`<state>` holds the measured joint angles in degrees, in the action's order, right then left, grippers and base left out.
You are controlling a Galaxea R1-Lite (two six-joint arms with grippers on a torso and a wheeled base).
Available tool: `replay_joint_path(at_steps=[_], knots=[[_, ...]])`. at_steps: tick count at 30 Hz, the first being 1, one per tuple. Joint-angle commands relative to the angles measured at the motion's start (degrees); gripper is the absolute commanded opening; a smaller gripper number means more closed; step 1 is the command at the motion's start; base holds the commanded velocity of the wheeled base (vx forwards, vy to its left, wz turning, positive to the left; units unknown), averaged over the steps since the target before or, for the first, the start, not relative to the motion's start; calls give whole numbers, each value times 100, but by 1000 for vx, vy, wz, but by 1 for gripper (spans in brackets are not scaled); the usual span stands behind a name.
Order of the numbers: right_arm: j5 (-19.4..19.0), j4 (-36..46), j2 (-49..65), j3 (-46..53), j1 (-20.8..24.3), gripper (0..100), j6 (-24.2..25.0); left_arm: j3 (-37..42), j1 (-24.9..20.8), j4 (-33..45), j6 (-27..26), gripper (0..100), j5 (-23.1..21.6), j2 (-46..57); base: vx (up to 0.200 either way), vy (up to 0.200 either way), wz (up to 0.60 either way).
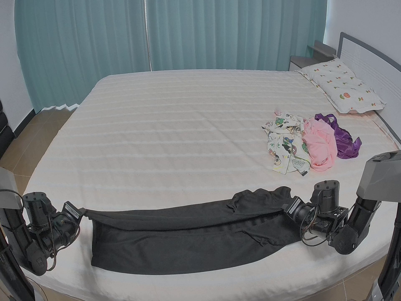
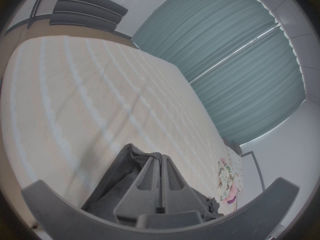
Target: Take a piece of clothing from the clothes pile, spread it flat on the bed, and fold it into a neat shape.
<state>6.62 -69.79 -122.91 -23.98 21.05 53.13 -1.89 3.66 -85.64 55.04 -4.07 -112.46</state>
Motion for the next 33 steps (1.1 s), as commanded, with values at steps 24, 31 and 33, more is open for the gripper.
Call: replay_joint_path(at_steps=[24, 31, 33], knots=[[-3, 45, -58, 429, 48, 100, -22, 189, -23, 443, -64, 100, 12, -1041, 0, 0, 0], [-3, -43, 320, 526, -57, 100, 14, 189, 3, 575, 51, 100, 3, -742, 0, 0, 0], [-73, -43, 636, 561, -295, 100, 14, 189, 39, 786, 200, 100, -67, -567, 0, 0, 0]])
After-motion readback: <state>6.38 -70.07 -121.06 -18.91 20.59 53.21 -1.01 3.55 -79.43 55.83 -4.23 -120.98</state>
